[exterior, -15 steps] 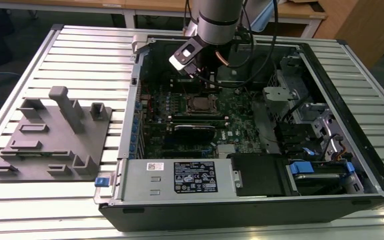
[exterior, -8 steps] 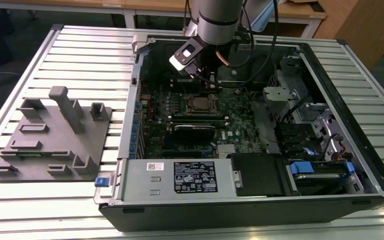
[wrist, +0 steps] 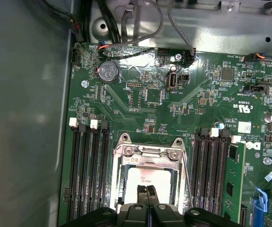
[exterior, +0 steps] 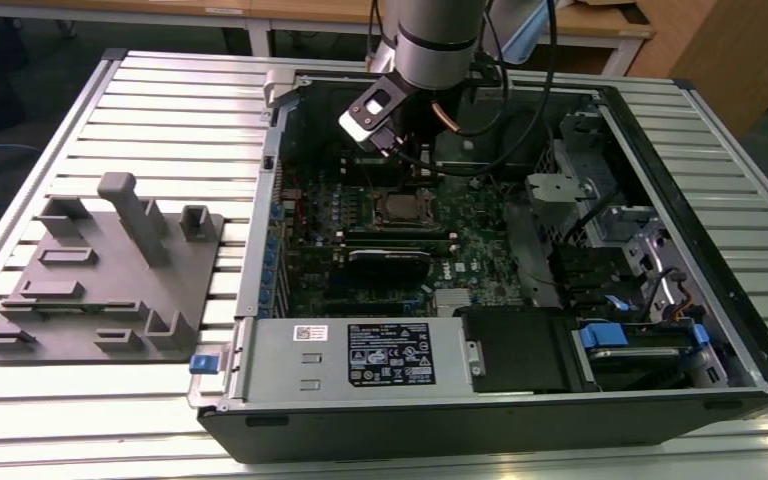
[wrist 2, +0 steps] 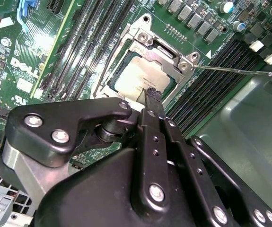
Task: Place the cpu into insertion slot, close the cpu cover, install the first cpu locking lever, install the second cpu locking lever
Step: 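Close the cpu cover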
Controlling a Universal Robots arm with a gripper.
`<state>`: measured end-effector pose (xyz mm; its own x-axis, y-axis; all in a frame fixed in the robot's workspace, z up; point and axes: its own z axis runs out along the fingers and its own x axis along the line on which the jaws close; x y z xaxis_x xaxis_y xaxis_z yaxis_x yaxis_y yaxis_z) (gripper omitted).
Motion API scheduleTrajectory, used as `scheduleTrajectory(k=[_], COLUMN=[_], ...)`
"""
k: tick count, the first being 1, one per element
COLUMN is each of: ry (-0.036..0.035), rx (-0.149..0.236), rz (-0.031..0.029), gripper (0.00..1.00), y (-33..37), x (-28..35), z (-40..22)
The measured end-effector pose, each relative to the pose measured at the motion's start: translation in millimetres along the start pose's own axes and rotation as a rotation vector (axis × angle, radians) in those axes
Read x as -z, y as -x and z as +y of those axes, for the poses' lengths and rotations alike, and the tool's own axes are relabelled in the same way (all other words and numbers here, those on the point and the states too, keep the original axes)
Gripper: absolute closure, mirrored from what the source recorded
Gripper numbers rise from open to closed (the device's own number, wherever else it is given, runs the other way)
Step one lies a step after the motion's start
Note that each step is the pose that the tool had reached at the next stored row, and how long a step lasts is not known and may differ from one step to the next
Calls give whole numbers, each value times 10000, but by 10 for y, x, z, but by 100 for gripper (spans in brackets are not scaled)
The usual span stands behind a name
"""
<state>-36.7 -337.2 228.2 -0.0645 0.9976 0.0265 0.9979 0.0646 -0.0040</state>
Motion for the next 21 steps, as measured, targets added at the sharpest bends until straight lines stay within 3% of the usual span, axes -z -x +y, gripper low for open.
scheduleTrajectory(k=[13, 16, 17, 21], ry=[-2, -5, -10, -13], rx=[73, 164, 397, 490], rz=[-1, -1, -2, -3], gripper=[89, 89, 89, 89], y=[0, 0, 0, 0], x=[0, 0, -1, -1], z=[0, 0, 0, 0])
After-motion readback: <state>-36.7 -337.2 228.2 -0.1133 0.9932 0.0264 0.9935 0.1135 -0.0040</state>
